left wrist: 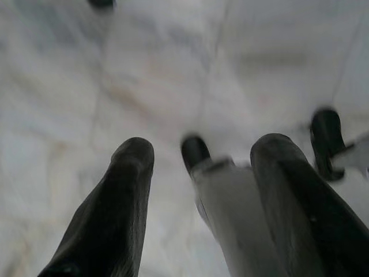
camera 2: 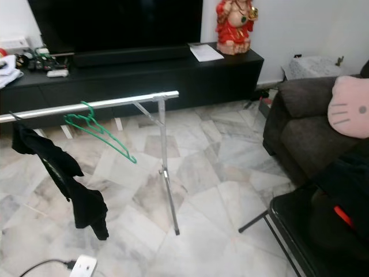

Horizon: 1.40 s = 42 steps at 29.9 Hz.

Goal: Hang hanger

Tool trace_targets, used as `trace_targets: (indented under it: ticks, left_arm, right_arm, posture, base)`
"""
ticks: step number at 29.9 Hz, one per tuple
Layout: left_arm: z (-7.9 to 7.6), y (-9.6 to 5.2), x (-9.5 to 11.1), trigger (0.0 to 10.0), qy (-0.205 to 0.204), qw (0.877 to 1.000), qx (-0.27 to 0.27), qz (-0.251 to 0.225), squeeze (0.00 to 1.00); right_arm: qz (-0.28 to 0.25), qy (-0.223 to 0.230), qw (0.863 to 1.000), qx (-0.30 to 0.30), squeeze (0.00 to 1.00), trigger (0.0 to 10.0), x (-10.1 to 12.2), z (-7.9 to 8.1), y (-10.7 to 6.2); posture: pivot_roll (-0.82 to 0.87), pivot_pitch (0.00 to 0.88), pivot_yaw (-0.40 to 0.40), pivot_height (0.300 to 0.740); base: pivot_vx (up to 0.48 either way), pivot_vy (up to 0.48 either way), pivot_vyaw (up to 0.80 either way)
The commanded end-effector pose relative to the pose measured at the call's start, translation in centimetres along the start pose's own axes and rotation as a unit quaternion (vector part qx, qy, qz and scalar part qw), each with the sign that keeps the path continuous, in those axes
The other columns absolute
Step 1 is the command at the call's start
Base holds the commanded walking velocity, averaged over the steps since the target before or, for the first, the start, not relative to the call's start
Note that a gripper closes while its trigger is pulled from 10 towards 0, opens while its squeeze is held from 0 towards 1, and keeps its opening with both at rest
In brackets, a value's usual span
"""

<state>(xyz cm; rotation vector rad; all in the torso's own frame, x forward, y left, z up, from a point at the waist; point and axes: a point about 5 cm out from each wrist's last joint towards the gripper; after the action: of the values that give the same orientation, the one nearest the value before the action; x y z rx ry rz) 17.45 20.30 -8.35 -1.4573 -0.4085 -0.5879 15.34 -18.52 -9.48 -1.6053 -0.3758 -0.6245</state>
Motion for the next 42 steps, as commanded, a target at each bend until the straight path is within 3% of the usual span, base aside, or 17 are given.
trace_targets:
  ticks: [1, 3, 11, 24, 42]
  left_arm:
    - [0.7, -0.1, -0.6, 10.0, 0.001, 1.000, 0.013, 0.018, 0.00]
    - [0.8, -0.1, -0.6, 10.0, 0.004, 1.000, 0.014, 0.027, 0.00]
    - [1.1, 0.3, 1.4, 10.0, 0.000, 1.000, 0.029, 0.010, 0.00]
    - [1.3, 0.2, 0.9, 10.0, -0.025, 0.999, 0.040, 0.018, 0.00]
    - [1.7, 0.1, 0.7, 10.0, -0.019, 0.999, 0.038, 0.022, 0.00]
  right_arm:
    - [-0.004, 0.003, 1.000, 0.005, 0.00, 10.0, 0.6, 0.1, 0.2]
    - [-0.019, 0.011, 1.000, 0.003, 0.00, 10.0, 2.4, -0.8, 0.6]
    - [-0.034, 0.006, 0.999, 0.006, 0.00, 10.0, 4.3, -0.7, 1.0]
    - [-0.016, 0.005, 1.000, 0.007, 0.00, 10.0, 3.9, -1.1, 1.0]
    - [0.005, 0.014, 1.000, 0.006, 0.00, 10.0, 3.0, -1.0, 0.9]
  posture:
    - [-0.05, 0.102, 0.013, 0.740]
    - [-0.08, 0.066, 0.018, 0.740]
    - [-0.10, 0.031, 0.005, 0.740]
    - [-0.09, 0.032, -0.013, 0.740]
    - [-0.11, 0.014, 0.007, 0.740]
  base:
    - [0.000, 0.000, 0.00]
    - [0.000, 0.000, 0.00]
    - [0.000, 0.000, 0.00]
    - [0.000, 0.000, 0.00]
    - [0.000, 0.000, -0.75]
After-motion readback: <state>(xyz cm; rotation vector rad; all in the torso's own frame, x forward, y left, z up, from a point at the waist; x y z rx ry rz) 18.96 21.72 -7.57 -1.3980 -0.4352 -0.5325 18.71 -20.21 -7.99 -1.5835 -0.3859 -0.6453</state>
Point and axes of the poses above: a point about 5 cm out from each wrist's last joint towards the gripper, its own y axis pointing out of the wrist towards the gripper, its own x axis along the axis of the wrist's last joint, z = x × y, and after that the axes turned 1 degree about -y, right-handed
